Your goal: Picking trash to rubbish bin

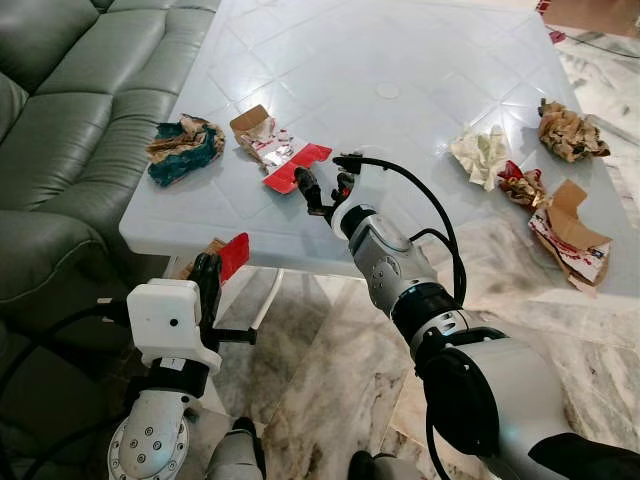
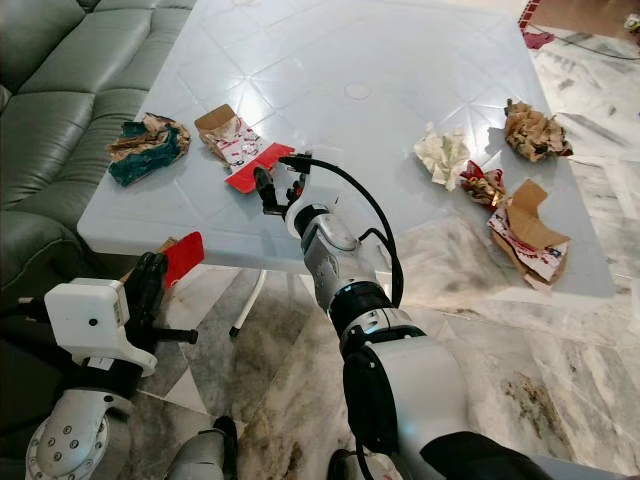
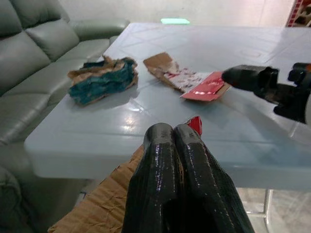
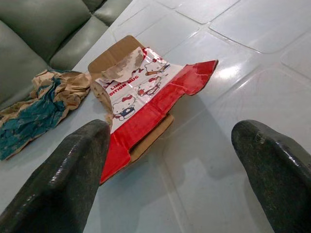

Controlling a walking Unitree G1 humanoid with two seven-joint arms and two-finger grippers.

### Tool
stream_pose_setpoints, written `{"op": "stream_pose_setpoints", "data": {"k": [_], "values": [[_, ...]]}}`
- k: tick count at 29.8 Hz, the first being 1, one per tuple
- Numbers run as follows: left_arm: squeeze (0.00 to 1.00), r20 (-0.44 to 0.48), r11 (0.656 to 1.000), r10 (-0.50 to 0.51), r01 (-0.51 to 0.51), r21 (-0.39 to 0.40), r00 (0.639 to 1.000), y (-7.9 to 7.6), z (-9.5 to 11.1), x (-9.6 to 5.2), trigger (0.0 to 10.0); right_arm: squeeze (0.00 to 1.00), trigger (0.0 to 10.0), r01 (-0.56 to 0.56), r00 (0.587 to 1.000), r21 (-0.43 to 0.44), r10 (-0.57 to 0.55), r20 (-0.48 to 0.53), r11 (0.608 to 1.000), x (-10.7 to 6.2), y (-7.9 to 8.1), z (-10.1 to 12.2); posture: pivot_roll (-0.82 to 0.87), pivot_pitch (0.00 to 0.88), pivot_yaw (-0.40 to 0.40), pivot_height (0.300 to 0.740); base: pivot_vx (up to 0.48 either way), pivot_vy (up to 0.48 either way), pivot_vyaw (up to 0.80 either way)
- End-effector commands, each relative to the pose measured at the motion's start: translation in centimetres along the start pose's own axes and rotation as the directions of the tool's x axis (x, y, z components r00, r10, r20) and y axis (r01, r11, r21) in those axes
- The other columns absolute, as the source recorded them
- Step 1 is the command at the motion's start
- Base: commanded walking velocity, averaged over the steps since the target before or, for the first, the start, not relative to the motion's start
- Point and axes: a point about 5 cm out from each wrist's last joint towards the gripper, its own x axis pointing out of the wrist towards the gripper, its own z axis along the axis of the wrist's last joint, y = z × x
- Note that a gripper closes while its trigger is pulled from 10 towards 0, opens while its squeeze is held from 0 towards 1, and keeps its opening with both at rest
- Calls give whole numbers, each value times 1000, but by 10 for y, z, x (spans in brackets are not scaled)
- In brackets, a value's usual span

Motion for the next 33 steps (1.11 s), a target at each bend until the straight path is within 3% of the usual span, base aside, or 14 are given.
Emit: {"op": "stream_pose_setpoints", "data": {"k": [1, 14, 18, 24, 26, 27, 28, 30, 31, 33], "values": [[0, 0, 1000, -13, 13, -7, 1000, -2, 5, -5, 0, 0, 10000, -24, 999, 46, 25, -33, 999, 2, 6, -4, 284, 268, -98, 740, 0, 0, 0], [0, -5, 997, -63, 63, -44, 998, -11, 11, -12, 0, 0, 10000, -120, 989, 206, 135, -58, 971, 6, 29, -9, 315, 285, -104, 740, 0, 0, 0], [0, -14, 997, -71, 70, -41, 997, -11, 12, -13, 0, 0, 10000, -164, 979, 276, 191, -75, 947, 6, 45, -17, 318, 287, -102, 740, 0, 0, 0], [0, -21, 996, -76, 75, -45, 997, -12, 11, -11, 0, 0, 10000, -201, 971, 270, 228, -72, 942, 7, 53, -18, 310, 275, -102, 740, 0, 0, 0], [0, 11, 996, -85, 85, -30, 996, -14, 14, -1, 0, 0, 10000, -206, 976, 117, 212, -44, 972, 8, 47, -8, 283, 243, -100, 740, 0, 0, 0], [0, 11, 996, -85, 85, -30, 996, -14, 14, -1, 0, 0, 10000, -206, 976, 117, 212, -44, 972, 8, 47, -8, 283, 243, -100, 740, 0, 0, 0], [0, 59, 998, -69, 70, -8, 996, -11, 20, 10, 0, 0, 10000, -191, 981, -78, 192, 3, 979, 7, 31, 5, 270, 226, -99, 740, 0, 0, 0], [0, 74, 998, -60, 60, -1, 995, -9, 21, 16, 0, 0, 10000, -176, 983, -128, 181, 24, 976, 5, 23, 11, 242, 202, -95, 740, 0, 0, 0], [0, 96, 999, -51, 51, 3, 994, -5, 22, 25, 0, 0, 10000, -152, 985, -178, 164, 55, 972, 2, 8, 18, 210, 176, -92, 740, 0, 0, 0], [0, 107, 999, -49, 49, 4, 993, -3, 23, 29, 0, 0, 10000, -141, 985, -198, 157, 68, 970, 0, 2, 22, 210, 176, -92, 740, 0, 0, 0]]}}
